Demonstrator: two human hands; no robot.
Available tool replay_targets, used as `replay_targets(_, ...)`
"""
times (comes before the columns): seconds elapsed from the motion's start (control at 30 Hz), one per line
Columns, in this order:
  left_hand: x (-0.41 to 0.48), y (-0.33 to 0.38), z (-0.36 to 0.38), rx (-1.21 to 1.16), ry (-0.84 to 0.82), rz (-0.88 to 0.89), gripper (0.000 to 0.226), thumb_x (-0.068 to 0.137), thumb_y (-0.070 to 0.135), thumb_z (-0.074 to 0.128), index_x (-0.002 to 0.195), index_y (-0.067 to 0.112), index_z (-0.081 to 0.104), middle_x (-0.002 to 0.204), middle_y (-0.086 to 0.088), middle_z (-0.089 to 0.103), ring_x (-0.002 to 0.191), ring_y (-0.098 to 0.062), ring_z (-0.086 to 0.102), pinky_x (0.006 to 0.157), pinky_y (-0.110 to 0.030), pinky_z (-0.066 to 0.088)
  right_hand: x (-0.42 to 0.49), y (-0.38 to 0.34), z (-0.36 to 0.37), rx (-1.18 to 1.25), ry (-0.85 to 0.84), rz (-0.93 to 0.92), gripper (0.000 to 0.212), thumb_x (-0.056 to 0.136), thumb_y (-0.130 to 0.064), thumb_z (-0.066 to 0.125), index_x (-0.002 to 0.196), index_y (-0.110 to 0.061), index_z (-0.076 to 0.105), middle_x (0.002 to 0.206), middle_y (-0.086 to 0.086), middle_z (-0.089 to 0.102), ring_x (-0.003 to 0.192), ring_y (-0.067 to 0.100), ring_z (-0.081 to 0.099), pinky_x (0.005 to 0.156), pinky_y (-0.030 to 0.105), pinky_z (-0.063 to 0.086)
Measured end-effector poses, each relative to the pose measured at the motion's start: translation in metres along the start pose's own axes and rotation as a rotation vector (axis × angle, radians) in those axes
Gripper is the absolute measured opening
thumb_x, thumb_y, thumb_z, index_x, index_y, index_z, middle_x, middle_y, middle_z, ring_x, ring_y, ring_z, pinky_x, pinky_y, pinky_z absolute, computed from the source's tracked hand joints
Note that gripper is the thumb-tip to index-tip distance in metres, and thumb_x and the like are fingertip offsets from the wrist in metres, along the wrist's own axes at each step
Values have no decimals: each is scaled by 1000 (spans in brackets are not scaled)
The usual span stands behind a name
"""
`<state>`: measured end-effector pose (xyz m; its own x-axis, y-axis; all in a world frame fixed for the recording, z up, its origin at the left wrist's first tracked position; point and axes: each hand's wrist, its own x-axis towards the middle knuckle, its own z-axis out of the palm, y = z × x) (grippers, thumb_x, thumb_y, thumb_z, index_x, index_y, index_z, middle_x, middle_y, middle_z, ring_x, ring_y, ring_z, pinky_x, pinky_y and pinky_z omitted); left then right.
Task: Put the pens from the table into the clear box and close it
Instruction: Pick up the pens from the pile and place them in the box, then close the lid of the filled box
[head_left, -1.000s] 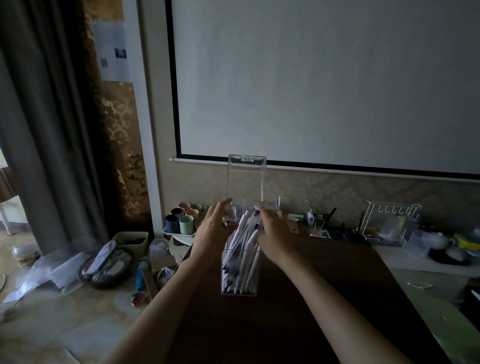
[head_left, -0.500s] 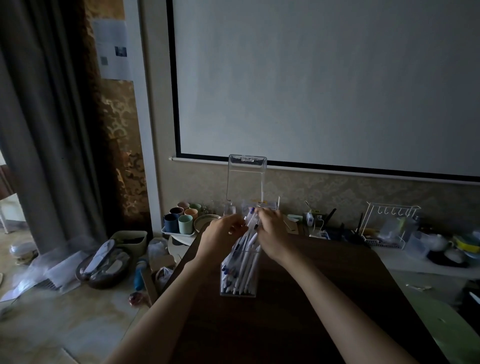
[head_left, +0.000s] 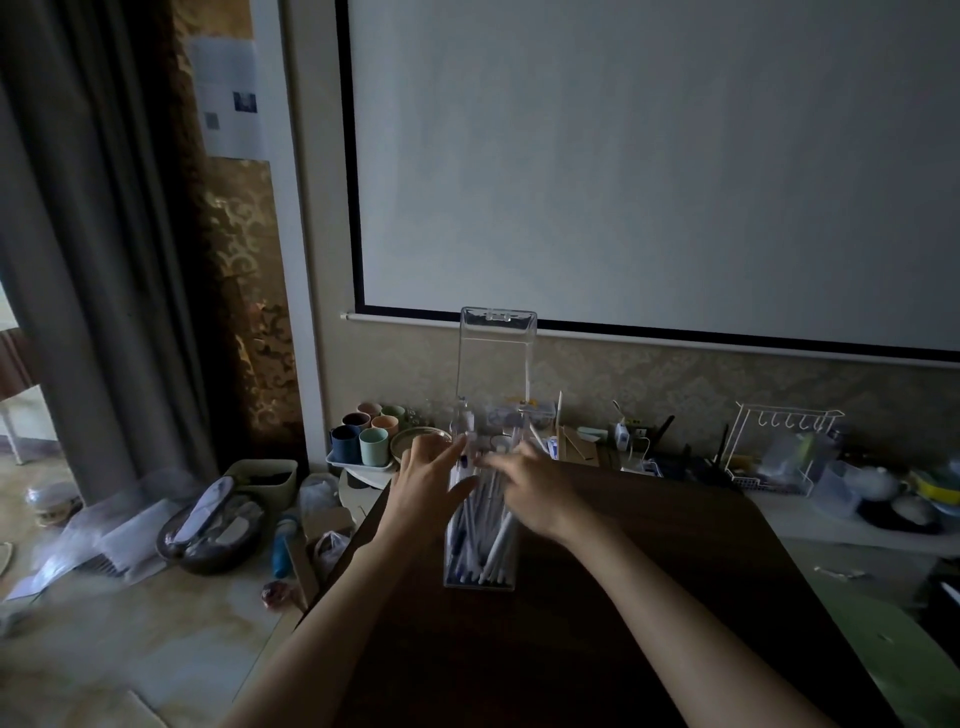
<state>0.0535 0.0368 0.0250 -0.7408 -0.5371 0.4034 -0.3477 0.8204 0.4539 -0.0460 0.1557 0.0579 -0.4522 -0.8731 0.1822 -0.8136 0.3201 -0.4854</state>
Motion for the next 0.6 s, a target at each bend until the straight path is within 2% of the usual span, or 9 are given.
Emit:
replay_targets(0.07, -6, -2, 3, -107, 22, 16, 70, 83, 27, 64, 143, 25, 28, 132, -14, 42, 107, -18, 51, 97, -33, 47, -4, 4, 7, 95, 12, 25, 62, 84, 8, 31, 136, -23, 44, 138, 13, 38, 124, 25, 42, 91, 26, 42)
replay_targets(0.13, -9, 0, -1, -209, 42, -18, 62, 82, 18, 65, 138, 18, 37, 128, -12, 46, 94, -10, 50, 88, -23, 46, -8, 6, 8, 209, 139, 2, 55, 87, 8, 33, 133, -17, 48, 135, 11, 44, 122, 21, 45, 93, 22, 39)
replay_targets(0.17, -8, 0, -4, -254, 49, -31, 54, 82, 16, 65, 132, 15, 44, 126, -13, 49, 93, -12, 51, 86, -24, 47, -10, 8, 8, 229, 236, -19, 52, 87, 10, 34, 130, -13, 50, 134, 10, 47, 124, 18, 44, 99, 22, 37)
replay_targets(0.23, -4, -2, -7, -364, 41, -66, 48, 80, 17, 67, 124, 9, 48, 121, -16, 53, 101, -21, 55, 89, -36, 51, -8, 13, 6, 227, 471, -39, 49, 84, 13, 37, 125, -7, 52, 132, 10, 51, 126, 13, 41, 109, 29, 35)
replay_targets(0.3, -1, -8, -9, -447, -63, -108, 85, 67, 43, 73, 135, 12, 34, 127, -15, 49, 113, -27, 53, 95, -47, 49, 1, 15, -3, 324, 589, 43, 45, 86, 6, 42, 129, -6, 46, 135, 11, 47, 127, 14, 39, 111, 37, 34)
replay_targets(0.37, 0, -18, -5, -482, -214, -143, 116, 48, 61, 74, 142, 23, 19, 137, -11, 43, 122, -26, 48, 101, -48, 46, 17, 12, -23, 607, 496, 184, 47, 94, -15, 43, 140, -9, 34, 147, 9, 36, 134, 19, 34, 113, 38, 29)
replay_targets(0.4, -1, -21, -2, -518, -278, -176, 119, 45, 60, 77, 142, 25, 18, 138, -10, 44, 124, -26, 49, 101, -48, 46, 27, 11, -34, 745, 420, 227, 50, 96, -25, 39, 143, -10, 28, 151, 9, 31, 137, 21, 31, 113, 38, 25)
replay_targets(0.5, -10, -22, 9, -626, -348, -241, 89, 67, 28, 78, 139, 15, 28, 121, -4, 60, 112, -21, 59, 96, -43, 51, 52, 5, -54, 906, 225, 232, 58, 98, -42, 27, 146, -12, 20, 156, 8, 22, 142, 21, 25, 118, 41, 15)
replay_targets(0.6, -16, -16, 16, -647, -290, -236, 60, 81, 10, 66, 134, 14, 38, 99, 16, 59, 98, -8, 60, 76, -20, 55, 53, -3, -51, 831, 185, 158, 58, 98, -43, 25, 146, -11, 19, 157, 6, 20, 143, 20, 21, 116, 35, 14)
